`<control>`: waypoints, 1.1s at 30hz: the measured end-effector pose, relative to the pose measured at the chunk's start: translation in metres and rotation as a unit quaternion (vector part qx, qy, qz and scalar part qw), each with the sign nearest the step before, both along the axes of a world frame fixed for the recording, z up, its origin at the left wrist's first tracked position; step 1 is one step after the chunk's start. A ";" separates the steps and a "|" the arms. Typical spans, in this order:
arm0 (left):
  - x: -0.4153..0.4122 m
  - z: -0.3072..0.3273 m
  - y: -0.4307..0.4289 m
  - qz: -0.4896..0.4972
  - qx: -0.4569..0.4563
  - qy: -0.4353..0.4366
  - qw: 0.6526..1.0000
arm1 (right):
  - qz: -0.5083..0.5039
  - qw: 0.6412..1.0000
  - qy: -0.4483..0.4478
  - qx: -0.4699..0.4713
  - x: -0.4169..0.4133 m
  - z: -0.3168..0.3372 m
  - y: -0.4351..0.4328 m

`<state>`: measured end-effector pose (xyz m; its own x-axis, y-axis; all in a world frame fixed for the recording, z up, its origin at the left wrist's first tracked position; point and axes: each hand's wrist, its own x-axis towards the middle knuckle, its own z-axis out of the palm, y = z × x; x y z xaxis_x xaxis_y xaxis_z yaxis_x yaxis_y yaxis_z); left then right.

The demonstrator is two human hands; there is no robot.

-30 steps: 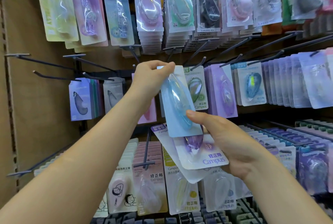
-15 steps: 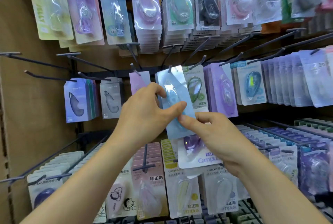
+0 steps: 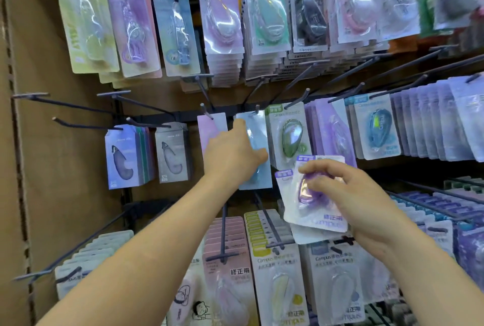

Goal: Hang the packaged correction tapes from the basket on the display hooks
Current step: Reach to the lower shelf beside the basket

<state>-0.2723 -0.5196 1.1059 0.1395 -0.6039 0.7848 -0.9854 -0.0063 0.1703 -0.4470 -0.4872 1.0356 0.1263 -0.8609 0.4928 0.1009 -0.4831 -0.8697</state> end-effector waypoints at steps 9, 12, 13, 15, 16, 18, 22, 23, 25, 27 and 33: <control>0.006 0.003 -0.061 0.061 0.038 -0.071 0.995 | 0.040 0.988 -0.151 -0.012 -0.009 -0.010 -0.006; 0.005 0.002 -0.069 0.072 0.065 -0.083 0.992 | 0.049 0.988 -0.147 -0.020 -0.009 -0.011 -0.009; 0.002 0.003 -0.069 0.067 0.076 -0.078 0.992 | 0.053 0.988 -0.144 -0.028 -0.012 -0.011 -0.010; 0.002 0.003 -0.056 0.080 0.095 -0.077 0.989 | 0.062 0.988 -0.138 -0.044 -0.013 -0.012 -0.009; 0.002 0.002 -0.048 0.082 0.088 -0.085 0.989 | 0.062 0.987 -0.134 -0.056 -0.015 -0.013 -0.011; 0.002 -0.002 -0.026 0.018 0.050 -0.080 0.995 | 0.055 0.987 -0.130 -0.076 -0.017 -0.015 -0.014; -0.011 -0.015 0.023 -0.343 0.046 0.159 0.924 | 0.036 0.986 -0.118 -0.115 -0.011 -0.016 -0.015; -0.016 -0.017 0.029 -0.390 0.064 0.194 0.898 | 0.031 0.985 -0.114 -0.128 -0.009 -0.015 -0.014; -0.022 -0.023 0.033 -0.452 0.092 0.237 0.855 | 0.026 0.982 -0.098 -0.161 -0.005 -0.015 -0.012; -0.026 -0.026 0.034 -0.488 0.071 0.287 0.821 | 0.025 0.979 -0.073 -0.187 -0.003 -0.015 -0.010; -0.024 -0.027 0.037 -0.508 0.051 0.418 0.751 | 0.052 0.982 -0.022 -0.182 -0.004 -0.015 -0.007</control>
